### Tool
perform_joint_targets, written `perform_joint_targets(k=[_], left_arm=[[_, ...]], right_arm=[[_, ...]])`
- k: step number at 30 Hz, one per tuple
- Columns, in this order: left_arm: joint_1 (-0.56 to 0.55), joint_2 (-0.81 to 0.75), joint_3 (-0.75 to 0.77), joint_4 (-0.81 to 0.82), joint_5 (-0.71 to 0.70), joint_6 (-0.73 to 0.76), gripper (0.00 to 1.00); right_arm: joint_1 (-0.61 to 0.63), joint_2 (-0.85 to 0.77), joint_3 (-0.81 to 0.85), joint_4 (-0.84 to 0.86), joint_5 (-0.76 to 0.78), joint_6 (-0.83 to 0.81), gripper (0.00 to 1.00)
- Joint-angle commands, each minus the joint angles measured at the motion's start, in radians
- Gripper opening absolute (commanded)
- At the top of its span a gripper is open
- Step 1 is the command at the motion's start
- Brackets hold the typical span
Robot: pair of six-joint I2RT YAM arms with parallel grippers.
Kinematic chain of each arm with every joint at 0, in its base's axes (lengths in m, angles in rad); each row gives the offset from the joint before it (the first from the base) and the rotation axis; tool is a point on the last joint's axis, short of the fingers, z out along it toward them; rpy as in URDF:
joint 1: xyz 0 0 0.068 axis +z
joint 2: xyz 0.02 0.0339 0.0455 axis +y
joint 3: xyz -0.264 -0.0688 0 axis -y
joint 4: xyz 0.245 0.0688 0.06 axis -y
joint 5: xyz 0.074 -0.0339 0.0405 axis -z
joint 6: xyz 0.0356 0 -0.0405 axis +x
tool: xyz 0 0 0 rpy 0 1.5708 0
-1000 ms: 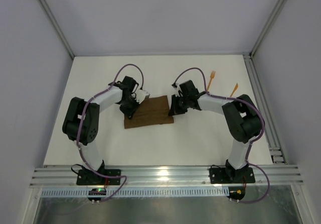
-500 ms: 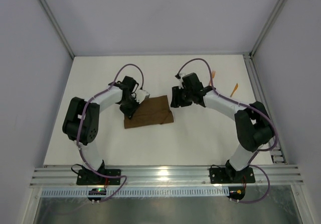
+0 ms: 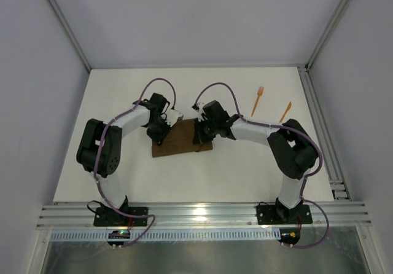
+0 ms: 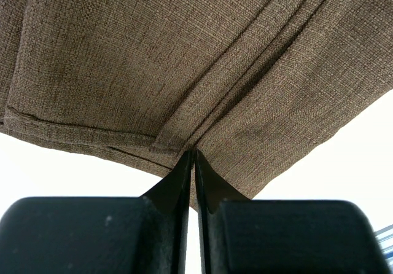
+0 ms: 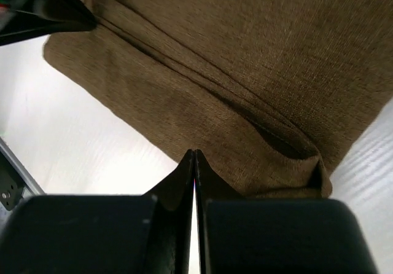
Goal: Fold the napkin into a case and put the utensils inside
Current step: Fold the lower triangle-folded napkin at the center of the board.
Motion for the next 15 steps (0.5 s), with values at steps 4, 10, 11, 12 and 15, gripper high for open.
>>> perform_joint_targets(k=[4, 10, 11, 12, 15], left_arm=[[0.002, -0.009, -0.008, 0.044, -0.009, -0.013, 0.11], [0.004, -0.07, 0.042, 0.01, 0.078, -0.036, 0.25], [0.004, -0.084, 0.054, 0.004, 0.092, -0.039, 0.28], [0.004, -0.1, 0.067, -0.003, 0.103, -0.041, 0.29], [0.004, -0.179, 0.105, -0.01, 0.15, -0.058, 0.3]], right_arm=[[-0.057, 0.117, 0.002, 0.094, -0.107, 0.111, 0.03], [-0.077, 0.166, -0.001, 0.031, -0.081, 0.106, 0.03], [-0.079, 0.167, -0.001, 0.031, -0.081, 0.106, 0.03], [-0.077, 0.17, -0.001, 0.029, -0.083, 0.108, 0.03], [-0.077, 0.165, 0.001, 0.028, -0.077, 0.108, 0.03]])
